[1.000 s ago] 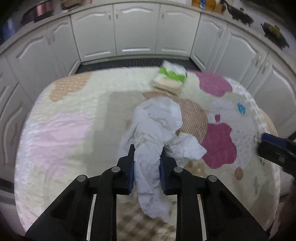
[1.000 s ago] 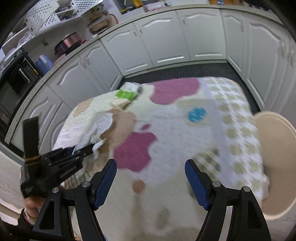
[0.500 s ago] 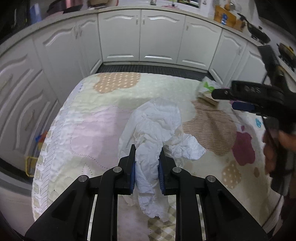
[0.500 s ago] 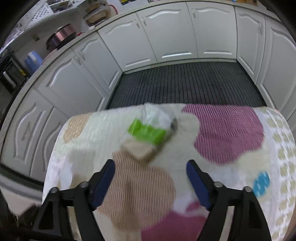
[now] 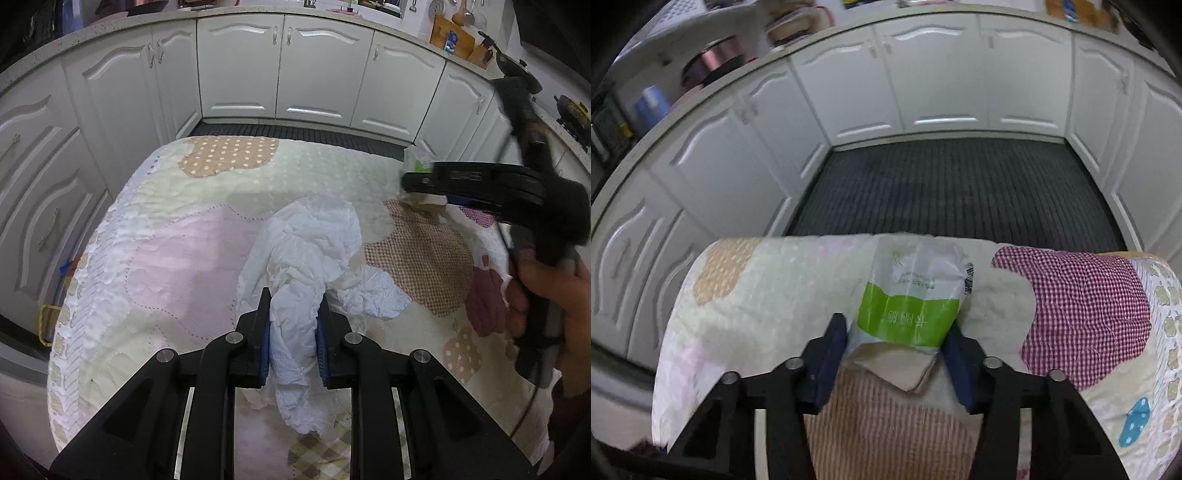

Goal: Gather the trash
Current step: 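Grasp the crumpled white tissues with the left tool while the right tool grasps the green-labelled packet, then carry the tissues and green-labelled packet over the beige bin with both tools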

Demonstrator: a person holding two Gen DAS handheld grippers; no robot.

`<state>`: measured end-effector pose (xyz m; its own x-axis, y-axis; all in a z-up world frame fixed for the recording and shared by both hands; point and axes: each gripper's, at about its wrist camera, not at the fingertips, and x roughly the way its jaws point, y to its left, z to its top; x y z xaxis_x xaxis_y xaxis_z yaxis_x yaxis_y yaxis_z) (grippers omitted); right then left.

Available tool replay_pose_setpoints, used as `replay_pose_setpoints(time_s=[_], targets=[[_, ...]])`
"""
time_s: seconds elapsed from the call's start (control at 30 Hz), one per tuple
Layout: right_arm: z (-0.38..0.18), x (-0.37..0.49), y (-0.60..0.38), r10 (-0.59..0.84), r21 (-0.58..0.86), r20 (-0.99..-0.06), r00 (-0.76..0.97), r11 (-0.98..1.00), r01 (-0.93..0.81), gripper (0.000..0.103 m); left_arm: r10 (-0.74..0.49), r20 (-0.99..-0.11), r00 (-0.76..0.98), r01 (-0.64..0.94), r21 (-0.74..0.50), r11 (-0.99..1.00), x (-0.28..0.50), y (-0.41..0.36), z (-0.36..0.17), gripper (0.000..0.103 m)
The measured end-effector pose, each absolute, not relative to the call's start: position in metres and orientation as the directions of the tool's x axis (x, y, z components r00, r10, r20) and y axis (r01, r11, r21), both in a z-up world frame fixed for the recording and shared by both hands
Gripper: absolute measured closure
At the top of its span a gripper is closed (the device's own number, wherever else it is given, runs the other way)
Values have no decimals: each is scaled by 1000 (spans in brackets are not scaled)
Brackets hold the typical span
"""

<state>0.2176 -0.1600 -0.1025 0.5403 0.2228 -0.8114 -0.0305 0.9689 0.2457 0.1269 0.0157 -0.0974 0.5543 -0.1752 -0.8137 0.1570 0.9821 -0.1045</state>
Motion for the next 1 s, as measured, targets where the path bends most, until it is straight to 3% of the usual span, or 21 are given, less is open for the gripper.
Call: replay_pose_setpoints(time_s=[0.13,0.37,0.63,0.8,0.87,0.93,1.0], targets=[[-84,182,-166,253,244,-789,559,965,-92,62,-186,-806,562,163,-113,980,121,13,-93,86],[-73,101,-175,276,204,-834,477,959,-197,62,-208,-802,560,187,-123,975,105,2,-89,86],[-102,56,-197,254,187,-892,374,961,-204,62,-201,-802,562,204,-101,974,90,-13,-87,86],[-104,53,-198,273,230,-871,409,961,-151,44,-177,-801,572,203,-71,977,82,-18,-86,86],[-103,52,-197,262,223,-862,434,965,-140,42,-172,-799,576,200,-66,978,80,-19,-85,86],[-105,53,-189,256,216,-859,443,966,-140,42,-170,-798,578,198,-64,978,78,-19,-83,86],[-106,50,-187,217,175,-859,464,976,-131,56,-168,-796,581,200,-60,978,76,-21,-81,86]])
